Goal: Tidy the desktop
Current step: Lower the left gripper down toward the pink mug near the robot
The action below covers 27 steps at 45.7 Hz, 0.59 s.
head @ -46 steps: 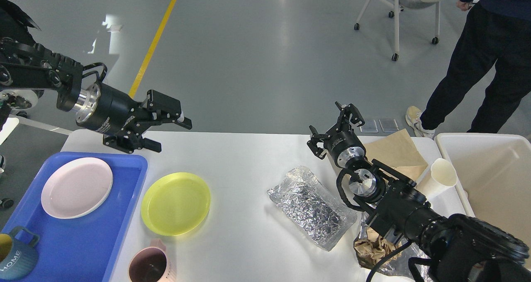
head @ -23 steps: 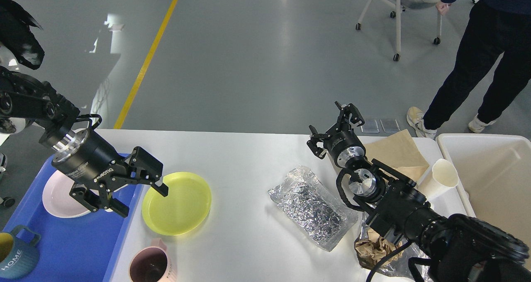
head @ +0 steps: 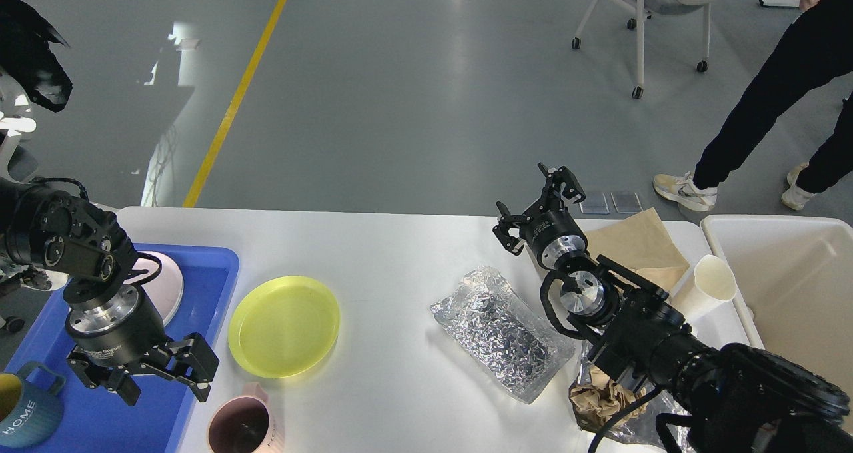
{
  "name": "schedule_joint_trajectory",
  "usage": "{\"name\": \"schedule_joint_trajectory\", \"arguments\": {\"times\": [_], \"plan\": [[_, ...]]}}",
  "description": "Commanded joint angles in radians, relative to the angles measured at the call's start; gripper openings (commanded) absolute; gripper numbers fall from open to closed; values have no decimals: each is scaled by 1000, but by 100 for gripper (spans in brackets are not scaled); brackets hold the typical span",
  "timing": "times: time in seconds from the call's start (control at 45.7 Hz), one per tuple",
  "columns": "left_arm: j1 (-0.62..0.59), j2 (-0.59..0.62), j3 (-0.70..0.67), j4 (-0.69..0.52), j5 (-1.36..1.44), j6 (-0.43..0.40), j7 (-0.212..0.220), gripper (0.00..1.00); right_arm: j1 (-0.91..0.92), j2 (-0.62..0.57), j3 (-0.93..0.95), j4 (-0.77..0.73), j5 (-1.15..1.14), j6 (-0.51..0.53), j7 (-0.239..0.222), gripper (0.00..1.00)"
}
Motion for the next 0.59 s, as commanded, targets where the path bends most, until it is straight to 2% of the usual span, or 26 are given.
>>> {"name": "schedule_joint_trajectory", "arguments": {"times": [0.0, 0.197, 0.35, 0.569], "plan": [[15, -7, -10, -9, -18, 20, 1, 94, 0, 0, 0, 1, 0, 0, 0, 100], [73, -45, -23, -10, -35, 89, 6, 91, 0, 0, 0, 1, 0, 0, 0, 100], [111, -68, -32, -10, -52, 127, 38, 86, 0, 0, 0, 1, 0, 0, 0, 100], [162, -88, -50, -10, -67, 199, 63, 85, 0, 0, 0, 0, 0, 0, 0, 100]]}}
